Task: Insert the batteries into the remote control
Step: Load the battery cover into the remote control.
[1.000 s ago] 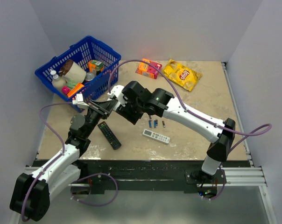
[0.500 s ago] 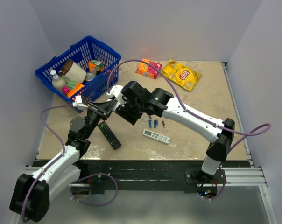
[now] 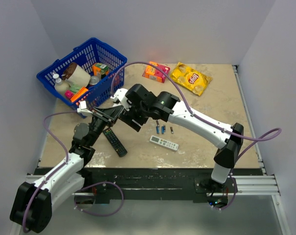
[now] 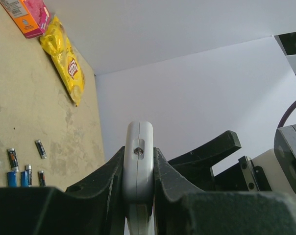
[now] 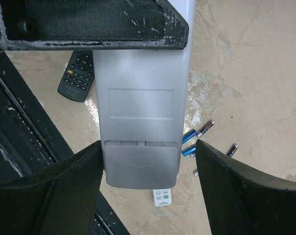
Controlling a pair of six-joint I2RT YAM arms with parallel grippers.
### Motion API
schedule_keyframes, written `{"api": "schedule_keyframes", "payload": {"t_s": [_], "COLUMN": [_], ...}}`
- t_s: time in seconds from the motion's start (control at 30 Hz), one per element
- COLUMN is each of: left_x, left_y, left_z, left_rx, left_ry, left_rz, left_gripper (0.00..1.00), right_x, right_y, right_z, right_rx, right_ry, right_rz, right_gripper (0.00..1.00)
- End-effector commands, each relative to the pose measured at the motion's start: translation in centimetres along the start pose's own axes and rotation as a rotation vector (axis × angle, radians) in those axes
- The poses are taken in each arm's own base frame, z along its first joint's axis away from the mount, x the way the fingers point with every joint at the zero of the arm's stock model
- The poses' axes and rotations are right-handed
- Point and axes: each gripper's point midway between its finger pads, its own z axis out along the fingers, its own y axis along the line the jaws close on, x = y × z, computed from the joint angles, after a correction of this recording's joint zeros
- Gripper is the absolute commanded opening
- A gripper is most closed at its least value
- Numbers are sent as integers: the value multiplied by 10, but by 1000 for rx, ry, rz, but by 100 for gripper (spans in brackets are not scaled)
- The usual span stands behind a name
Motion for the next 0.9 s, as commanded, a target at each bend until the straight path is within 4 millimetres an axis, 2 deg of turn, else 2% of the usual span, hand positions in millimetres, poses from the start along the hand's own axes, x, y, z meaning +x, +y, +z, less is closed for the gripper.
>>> {"api": "schedule_keyframes", "payload": {"t_s": [0.0,0.17,0.37,0.57,0.73,0.8,0.87], "left_x": [1,1,1,1,-3,-4,-5], "left_y": [-21,-19,-16,-15,-18,-20,-22], "left_z": [-2,-2,-1,0,1,3,6], "left_rx": [79,72,63,61,80,87,93], "left_ry": [7,7,7,4,-15,-19,-22], "left_rz": [-22,-24,-32,-33,-59,-73,-76], "left_gripper": [0,0,0,0,0,0,0], "right_x": [-16,-22,-40,-65,-75,-66,-64], "right_y": [-6,-6,-6,-11,-26,-35,-47], "right_z": [-10,-14,-24,-45,-62,-59,-69], "right_rx": [23,21,9,22,79,124,154], "right_ry": [-46,-62,-103,-188,-251,-241,-282], "right_rz": [-5,-1,4,51,215,324,461], "right_gripper": [79,85,94,96,95,94,93]}}
